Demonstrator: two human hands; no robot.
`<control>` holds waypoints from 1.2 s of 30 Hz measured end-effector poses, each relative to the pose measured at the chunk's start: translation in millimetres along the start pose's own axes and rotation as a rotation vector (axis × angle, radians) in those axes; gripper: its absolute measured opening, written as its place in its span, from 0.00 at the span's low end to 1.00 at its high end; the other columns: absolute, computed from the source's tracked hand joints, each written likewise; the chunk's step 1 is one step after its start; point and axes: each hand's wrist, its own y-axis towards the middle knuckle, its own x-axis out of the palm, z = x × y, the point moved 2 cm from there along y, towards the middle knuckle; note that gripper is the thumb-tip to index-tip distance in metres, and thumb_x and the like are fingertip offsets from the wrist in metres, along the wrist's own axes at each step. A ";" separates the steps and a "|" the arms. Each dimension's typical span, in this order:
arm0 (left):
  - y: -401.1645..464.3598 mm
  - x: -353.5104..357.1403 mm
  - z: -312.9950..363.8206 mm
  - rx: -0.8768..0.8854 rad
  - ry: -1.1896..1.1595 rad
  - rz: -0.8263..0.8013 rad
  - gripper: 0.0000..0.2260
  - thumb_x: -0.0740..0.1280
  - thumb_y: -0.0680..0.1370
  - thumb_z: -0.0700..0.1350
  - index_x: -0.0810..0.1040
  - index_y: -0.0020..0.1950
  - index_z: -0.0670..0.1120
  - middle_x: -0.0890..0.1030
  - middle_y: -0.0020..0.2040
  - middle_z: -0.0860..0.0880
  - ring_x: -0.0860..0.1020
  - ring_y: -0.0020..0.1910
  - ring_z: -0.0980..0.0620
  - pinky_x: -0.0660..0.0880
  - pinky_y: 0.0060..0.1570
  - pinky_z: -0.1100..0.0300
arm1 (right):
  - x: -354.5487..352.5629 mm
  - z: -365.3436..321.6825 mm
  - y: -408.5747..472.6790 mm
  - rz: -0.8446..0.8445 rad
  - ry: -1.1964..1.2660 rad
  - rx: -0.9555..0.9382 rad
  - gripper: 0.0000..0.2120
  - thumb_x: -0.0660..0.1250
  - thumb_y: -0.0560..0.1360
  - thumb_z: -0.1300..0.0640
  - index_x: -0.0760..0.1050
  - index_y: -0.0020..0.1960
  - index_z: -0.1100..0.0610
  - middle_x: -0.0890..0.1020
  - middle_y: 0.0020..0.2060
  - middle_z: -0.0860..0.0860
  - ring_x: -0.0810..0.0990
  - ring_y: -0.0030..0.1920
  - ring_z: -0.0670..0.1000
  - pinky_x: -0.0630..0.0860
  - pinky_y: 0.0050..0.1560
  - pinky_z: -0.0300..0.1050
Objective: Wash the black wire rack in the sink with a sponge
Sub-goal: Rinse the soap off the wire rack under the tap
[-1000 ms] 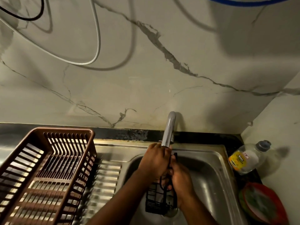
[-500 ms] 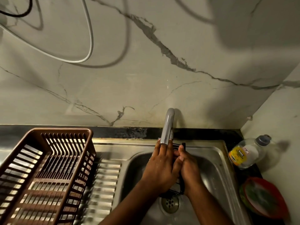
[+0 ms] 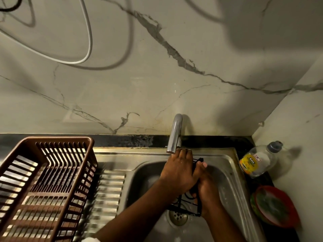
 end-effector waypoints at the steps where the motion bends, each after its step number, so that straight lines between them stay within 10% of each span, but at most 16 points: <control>1: -0.5 0.7 0.4 0.001 -0.002 -0.009 0.38 0.41 0.82 0.68 0.60 0.80 0.42 0.64 0.79 0.41 0.58 0.80 0.43 0.54 0.79 0.47 | -1.3 1.7 -0.3 0.001 -0.002 0.008 0.25 0.57 0.81 0.39 0.79 0.46 0.59 0.77 0.33 0.58 0.70 0.26 0.51 0.64 0.24 0.41; 10: -2.9 1.6 4.9 0.012 -0.028 -0.054 0.37 0.43 0.83 0.67 0.56 0.82 0.42 0.58 0.82 0.40 0.52 0.82 0.44 0.45 0.78 0.52 | -4.0 3.3 -7.2 -0.012 0.039 -0.021 0.23 0.56 0.82 0.40 0.81 0.47 0.55 0.81 0.33 0.56 0.72 0.25 0.49 0.64 0.22 0.39; 17: 17.2 3.9 -4.4 -0.002 -0.077 -0.014 0.36 0.44 0.81 0.70 0.73 0.71 0.45 0.74 0.69 0.44 0.69 0.69 0.46 0.70 0.67 0.47 | 0.6 -1.6 6.5 0.016 0.084 0.016 0.20 0.59 0.82 0.42 0.82 0.44 0.55 0.83 0.35 0.56 0.78 0.31 0.52 0.70 0.30 0.44; 22: 26.0 5.7 -4.0 0.006 -0.072 -0.049 0.35 0.44 0.80 0.71 0.76 0.63 0.47 0.77 0.60 0.46 0.71 0.62 0.48 0.72 0.62 0.49 | -2.4 2.2 17.1 0.049 0.084 0.037 0.21 0.58 0.83 0.44 0.78 0.56 0.61 0.83 0.43 0.60 0.81 0.34 0.51 0.72 0.29 0.42; 28: 28.1 0.6 -9.7 -0.024 -0.119 -0.041 0.29 0.46 0.82 0.68 0.78 0.54 0.50 0.80 0.51 0.46 0.76 0.56 0.47 0.75 0.57 0.43 | 1.0 -1.3 8.9 0.052 -0.018 0.000 0.23 0.58 0.82 0.42 0.80 0.46 0.60 0.79 0.29 0.56 0.73 0.24 0.48 0.64 0.24 0.41; 33: 17.4 -8.4 -17.0 -0.025 -0.183 -0.085 0.25 0.51 0.85 0.58 0.69 0.73 0.43 0.78 0.62 0.36 0.76 0.62 0.35 0.77 0.57 0.36 | 2.7 -0.8 -5.8 0.013 -0.116 -0.074 0.24 0.57 0.82 0.41 0.79 0.47 0.61 0.82 0.29 0.53 0.76 0.24 0.49 0.66 0.21 0.38; 36: 24.0 -19.5 -22.4 -0.075 -0.180 -0.290 0.21 0.54 0.86 0.55 0.73 0.69 0.41 0.78 0.62 0.38 0.77 0.61 0.38 0.75 0.59 0.47 | 5.0 -1.3 -16.8 -0.080 -0.135 -0.084 0.23 0.57 0.81 0.42 0.77 0.48 0.61 0.86 0.36 0.56 0.76 0.24 0.52 0.67 0.21 0.38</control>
